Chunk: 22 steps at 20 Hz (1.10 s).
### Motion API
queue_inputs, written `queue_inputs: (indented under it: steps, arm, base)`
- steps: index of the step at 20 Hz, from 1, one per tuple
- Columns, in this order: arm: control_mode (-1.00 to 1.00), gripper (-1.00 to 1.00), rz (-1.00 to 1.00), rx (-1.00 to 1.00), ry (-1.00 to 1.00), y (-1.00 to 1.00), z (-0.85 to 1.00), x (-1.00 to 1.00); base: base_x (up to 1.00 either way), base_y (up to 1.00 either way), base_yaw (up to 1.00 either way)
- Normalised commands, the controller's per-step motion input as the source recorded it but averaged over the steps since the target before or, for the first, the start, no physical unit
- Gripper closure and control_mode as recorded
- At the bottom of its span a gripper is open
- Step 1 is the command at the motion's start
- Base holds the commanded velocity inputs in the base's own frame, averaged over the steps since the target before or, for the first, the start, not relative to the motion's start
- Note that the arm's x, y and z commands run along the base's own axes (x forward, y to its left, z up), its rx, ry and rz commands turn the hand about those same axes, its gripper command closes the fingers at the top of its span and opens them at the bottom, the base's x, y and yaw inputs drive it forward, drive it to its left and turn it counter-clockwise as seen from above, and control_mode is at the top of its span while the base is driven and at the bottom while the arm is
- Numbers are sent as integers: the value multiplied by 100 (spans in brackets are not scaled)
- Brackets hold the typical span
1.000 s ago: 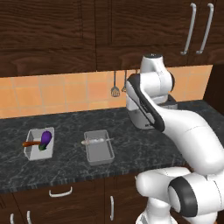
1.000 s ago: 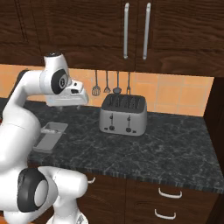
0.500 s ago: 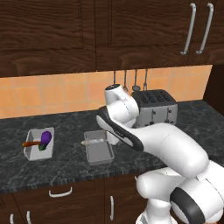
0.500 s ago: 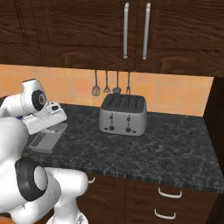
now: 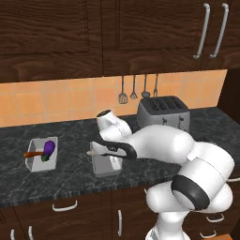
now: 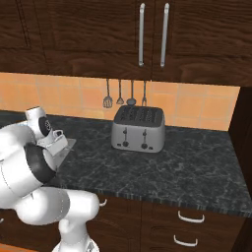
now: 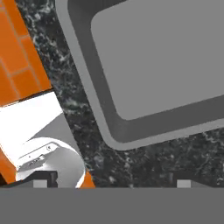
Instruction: Take the meat container that has the fish and place it on the second highest rack of the freezer. Then take the vegetable container that has the carrot and eggplant and place it on the highest rack of the freezer.
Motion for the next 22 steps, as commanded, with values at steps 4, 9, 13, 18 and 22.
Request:
queue_inputs:
  steps: [4, 9, 13, 18, 22]
  arm:
    - [-100, -100, 9, 0, 15, 52, -25, 54]
    - [-100, -100, -4, 0, 3, 52, -39, 1]
    - [-100, -100, -11, 0, 0, 28, -19, -3]
    - [-100, -100, 2, 8, 0, 1, 4, -48]
    - [-100, -100, 13, 8, -4, -4, 0, -77]
  base:
    - [0, 0, 0]
    - [0, 0, 0]
    - [0, 0, 0]
    - [0, 0, 0]
    - [0, 0, 0]
